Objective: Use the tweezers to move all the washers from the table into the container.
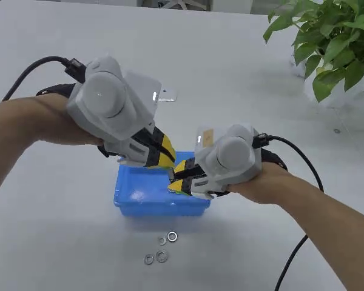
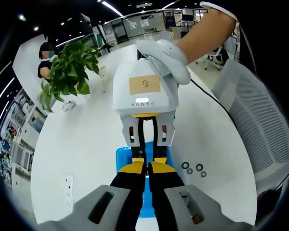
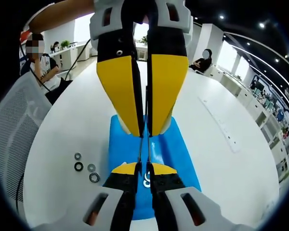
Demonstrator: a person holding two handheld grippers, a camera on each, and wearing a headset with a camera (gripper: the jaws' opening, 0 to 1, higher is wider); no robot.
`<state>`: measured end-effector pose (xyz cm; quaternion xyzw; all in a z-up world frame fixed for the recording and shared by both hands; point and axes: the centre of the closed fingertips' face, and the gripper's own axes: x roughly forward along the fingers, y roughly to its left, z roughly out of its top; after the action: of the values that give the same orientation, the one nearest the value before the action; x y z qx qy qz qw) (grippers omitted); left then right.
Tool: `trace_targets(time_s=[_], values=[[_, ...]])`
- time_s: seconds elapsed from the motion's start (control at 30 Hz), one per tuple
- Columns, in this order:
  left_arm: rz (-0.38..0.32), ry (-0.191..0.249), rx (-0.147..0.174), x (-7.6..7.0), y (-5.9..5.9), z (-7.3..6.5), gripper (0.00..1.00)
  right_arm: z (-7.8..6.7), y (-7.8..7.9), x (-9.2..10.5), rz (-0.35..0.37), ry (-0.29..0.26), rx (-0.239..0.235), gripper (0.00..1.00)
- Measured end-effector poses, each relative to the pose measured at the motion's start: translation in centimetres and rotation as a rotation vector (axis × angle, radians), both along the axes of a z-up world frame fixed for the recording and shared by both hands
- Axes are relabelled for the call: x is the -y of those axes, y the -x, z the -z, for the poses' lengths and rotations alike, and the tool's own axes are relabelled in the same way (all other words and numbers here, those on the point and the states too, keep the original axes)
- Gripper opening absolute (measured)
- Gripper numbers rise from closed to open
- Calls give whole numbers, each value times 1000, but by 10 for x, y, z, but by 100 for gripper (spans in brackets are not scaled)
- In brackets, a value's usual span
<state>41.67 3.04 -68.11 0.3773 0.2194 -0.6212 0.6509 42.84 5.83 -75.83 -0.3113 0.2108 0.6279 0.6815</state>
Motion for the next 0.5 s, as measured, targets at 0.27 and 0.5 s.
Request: trace_targets(time_s=[0.27,0.5], values=[[5,0,15,3,12,-13,6,-13,9,2,5,-7,15,11],[9,-6,26,4,24,-21,6,-21,21,3,6,-11,25,11]])
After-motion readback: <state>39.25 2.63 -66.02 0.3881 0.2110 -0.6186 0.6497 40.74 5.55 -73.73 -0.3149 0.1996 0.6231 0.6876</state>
